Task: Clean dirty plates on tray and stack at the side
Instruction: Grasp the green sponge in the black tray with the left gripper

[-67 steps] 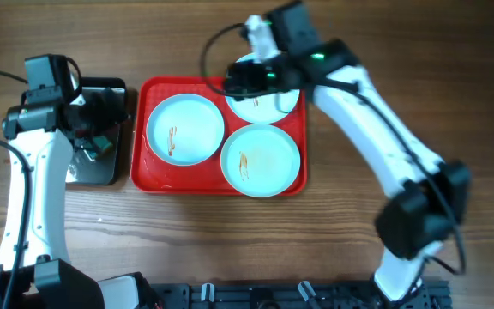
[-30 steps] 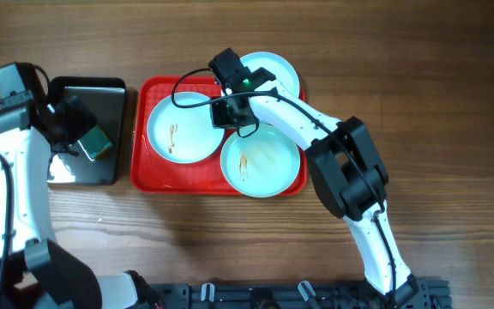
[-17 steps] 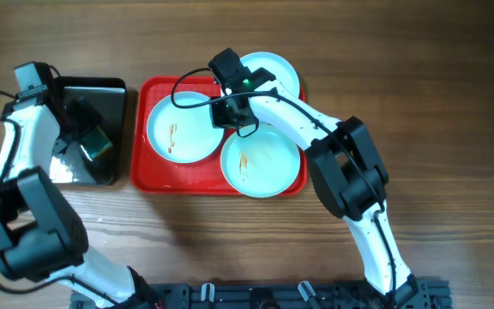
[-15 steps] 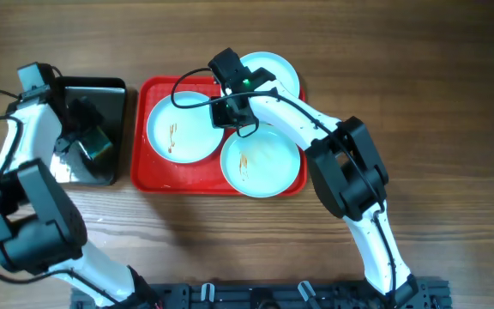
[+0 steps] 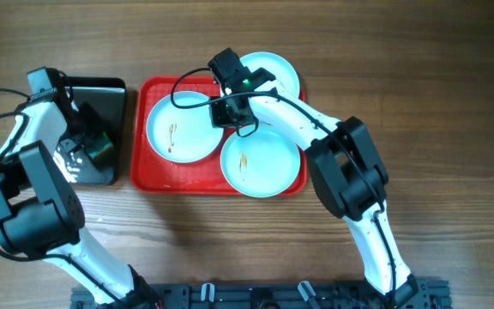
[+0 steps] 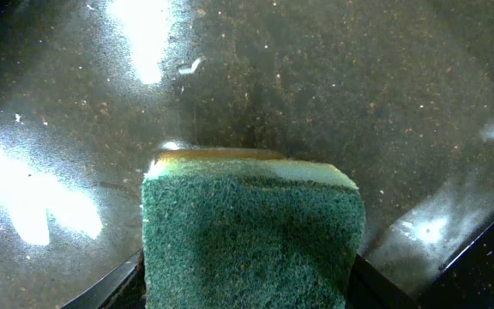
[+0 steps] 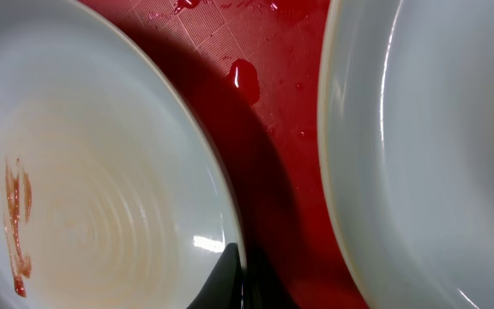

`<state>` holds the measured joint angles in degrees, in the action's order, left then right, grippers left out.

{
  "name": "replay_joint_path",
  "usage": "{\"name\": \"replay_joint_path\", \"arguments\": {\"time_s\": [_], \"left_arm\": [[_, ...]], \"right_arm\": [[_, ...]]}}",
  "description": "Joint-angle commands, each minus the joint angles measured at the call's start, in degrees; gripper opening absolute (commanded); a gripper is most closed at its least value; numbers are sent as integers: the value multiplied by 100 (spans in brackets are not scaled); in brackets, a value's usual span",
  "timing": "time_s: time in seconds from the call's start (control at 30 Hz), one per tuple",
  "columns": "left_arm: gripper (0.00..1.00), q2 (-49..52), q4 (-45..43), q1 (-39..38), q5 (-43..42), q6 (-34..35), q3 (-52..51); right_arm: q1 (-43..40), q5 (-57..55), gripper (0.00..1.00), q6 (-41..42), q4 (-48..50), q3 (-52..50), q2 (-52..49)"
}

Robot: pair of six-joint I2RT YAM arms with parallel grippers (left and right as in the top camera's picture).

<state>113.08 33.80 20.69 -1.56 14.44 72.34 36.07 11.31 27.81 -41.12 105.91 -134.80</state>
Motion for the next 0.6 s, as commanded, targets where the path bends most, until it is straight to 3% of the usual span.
{"name": "replay_joint_path", "arguments": {"time_s": [0.0, 0.13, 0.23, 0.57], "left_arm": [[58, 26, 129, -22, -96, -57, 107], [73, -133, 527, -22, -96, -155, 358], [74, -192, 592, -24, -96, -376, 409], [46, 20, 557, -44, -94, -525, 407]], "right_arm": [[35, -76, 4, -81, -4, 48, -166], [35, -76, 4, -83, -7, 48, -166], [35, -76, 4, -83, -4, 48, -166], [35, -76, 4, -81, -4, 48, -166]]}}
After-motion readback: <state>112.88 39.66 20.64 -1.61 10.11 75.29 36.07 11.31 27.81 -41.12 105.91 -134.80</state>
